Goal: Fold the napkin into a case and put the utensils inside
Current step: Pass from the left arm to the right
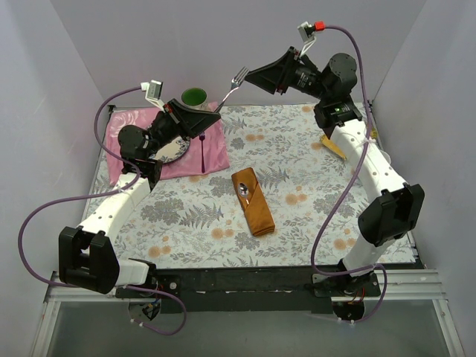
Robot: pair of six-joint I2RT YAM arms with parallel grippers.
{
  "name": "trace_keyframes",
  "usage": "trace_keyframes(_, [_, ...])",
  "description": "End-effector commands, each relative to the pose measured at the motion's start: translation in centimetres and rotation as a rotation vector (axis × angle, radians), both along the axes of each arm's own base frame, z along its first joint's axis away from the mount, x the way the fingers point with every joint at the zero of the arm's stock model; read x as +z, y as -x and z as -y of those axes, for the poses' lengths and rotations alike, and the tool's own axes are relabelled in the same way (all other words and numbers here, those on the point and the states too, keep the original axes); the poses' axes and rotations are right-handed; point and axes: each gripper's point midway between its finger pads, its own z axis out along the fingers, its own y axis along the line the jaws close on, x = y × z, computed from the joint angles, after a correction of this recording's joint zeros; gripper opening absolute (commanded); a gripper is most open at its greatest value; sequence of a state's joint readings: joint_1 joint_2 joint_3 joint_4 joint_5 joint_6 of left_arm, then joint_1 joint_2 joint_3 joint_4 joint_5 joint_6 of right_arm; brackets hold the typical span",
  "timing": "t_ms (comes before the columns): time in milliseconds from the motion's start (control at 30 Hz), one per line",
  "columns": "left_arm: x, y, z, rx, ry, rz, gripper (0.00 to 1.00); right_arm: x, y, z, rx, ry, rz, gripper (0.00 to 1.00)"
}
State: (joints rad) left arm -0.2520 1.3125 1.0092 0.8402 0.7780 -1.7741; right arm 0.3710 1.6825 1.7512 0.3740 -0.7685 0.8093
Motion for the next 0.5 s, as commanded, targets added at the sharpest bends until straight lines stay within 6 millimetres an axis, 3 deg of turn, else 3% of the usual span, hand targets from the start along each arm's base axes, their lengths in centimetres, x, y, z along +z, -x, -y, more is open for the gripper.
trace_keyframes(0, [2.06,1.73,0.20,-0.030,0.008,0.086,0.00,2.95,0.61,0.09,-0.002,-0.040,0.084,0.54])
trace_keyframes(367, [1.19,1.91,0.73,-0.044,-0.003,0.076,0.00,3.54,0.40,-0.24,0.000,-0.053,0.103,0.41])
trace_keyframes(467, [1.19,1.77,0.81,-0.045,-0.002,0.073,0.00,3.59,0.46,-0.26,0.003,-0.054,0.112,0.25])
